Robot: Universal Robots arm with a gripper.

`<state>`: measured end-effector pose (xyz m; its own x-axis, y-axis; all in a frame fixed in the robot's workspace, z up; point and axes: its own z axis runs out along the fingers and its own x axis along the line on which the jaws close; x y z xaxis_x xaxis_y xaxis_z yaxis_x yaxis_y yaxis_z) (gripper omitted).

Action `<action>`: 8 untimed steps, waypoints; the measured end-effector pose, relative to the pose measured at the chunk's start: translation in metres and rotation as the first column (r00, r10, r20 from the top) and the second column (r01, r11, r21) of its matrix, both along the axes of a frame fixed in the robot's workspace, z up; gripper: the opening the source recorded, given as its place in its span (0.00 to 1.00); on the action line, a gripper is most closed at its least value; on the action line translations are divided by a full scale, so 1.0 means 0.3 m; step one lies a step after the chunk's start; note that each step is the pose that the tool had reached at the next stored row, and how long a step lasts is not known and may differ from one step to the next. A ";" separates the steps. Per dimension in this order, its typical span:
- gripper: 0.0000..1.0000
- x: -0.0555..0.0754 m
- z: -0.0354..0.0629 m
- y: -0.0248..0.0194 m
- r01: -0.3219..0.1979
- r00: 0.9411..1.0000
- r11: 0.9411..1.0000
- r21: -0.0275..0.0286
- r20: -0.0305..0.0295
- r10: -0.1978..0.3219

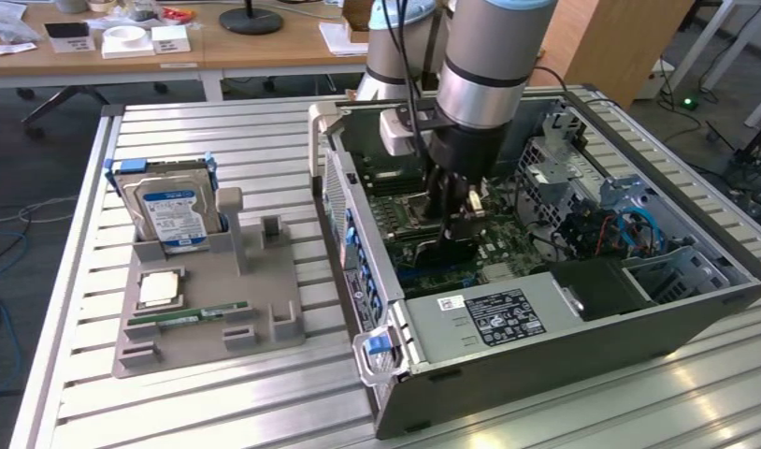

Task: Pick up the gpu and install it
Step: 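Insert the gpu into the slot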

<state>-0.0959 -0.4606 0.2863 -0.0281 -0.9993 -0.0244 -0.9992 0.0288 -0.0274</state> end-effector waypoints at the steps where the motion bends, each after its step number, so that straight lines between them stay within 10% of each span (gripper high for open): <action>1: 0.51 0.000 0.008 0.000 0.000 1.000 1.000 0.000 0.000 0.000; 8: 0.51 0.000 0.038 0.000 0.000 1.000 1.000 0.000 0.000 0.000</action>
<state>-0.0959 -0.4606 0.2976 -0.0282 -0.9993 -0.0246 -0.9992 0.0288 -0.0275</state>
